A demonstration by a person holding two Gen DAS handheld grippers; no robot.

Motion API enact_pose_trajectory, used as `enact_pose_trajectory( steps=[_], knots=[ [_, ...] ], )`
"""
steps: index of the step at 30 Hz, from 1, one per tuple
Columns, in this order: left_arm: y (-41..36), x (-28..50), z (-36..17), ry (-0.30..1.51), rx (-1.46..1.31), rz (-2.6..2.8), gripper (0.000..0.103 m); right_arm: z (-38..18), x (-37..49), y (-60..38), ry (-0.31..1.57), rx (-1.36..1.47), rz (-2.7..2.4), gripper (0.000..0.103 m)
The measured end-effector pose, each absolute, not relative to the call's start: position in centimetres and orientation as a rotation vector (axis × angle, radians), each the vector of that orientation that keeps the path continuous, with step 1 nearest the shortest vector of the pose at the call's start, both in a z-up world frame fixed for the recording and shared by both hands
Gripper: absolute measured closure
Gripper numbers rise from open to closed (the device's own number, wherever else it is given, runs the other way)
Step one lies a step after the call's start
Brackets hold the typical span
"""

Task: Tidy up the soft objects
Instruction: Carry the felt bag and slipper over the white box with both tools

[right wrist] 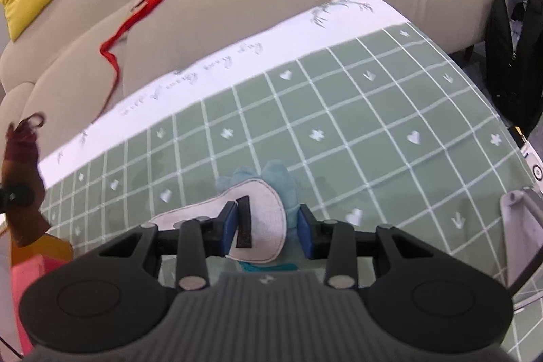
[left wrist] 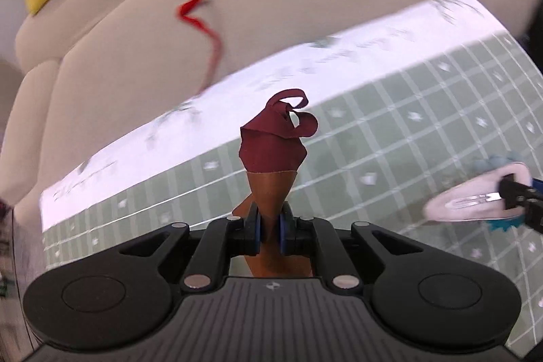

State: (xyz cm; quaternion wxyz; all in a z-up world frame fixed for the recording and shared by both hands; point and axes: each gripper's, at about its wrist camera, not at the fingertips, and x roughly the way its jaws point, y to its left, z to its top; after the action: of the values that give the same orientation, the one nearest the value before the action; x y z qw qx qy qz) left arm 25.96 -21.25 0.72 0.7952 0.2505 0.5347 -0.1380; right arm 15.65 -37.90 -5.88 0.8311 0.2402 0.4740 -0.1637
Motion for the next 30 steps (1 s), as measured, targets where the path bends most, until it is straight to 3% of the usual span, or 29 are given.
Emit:
enact_pose_trajectory(
  steps=[15,23,30],
  knots=[
    [-1.0,27.9,3.3,1.117,0.366,-0.137,0.092,-1.8,24.7,-26.4,0.897,0.574,-0.264,0.066],
    [7.0,26.3,3.1,1.123,0.258,-0.122,0.092,1.3,26.8,-12.8,0.900,0.404,-0.002,0.066],
    [11.1,24.3,1.9,1.149,0.154,-0.132,0.092,-0.3,25.1,-5.3,1.027,0.200,0.190,0.066]
  ],
)
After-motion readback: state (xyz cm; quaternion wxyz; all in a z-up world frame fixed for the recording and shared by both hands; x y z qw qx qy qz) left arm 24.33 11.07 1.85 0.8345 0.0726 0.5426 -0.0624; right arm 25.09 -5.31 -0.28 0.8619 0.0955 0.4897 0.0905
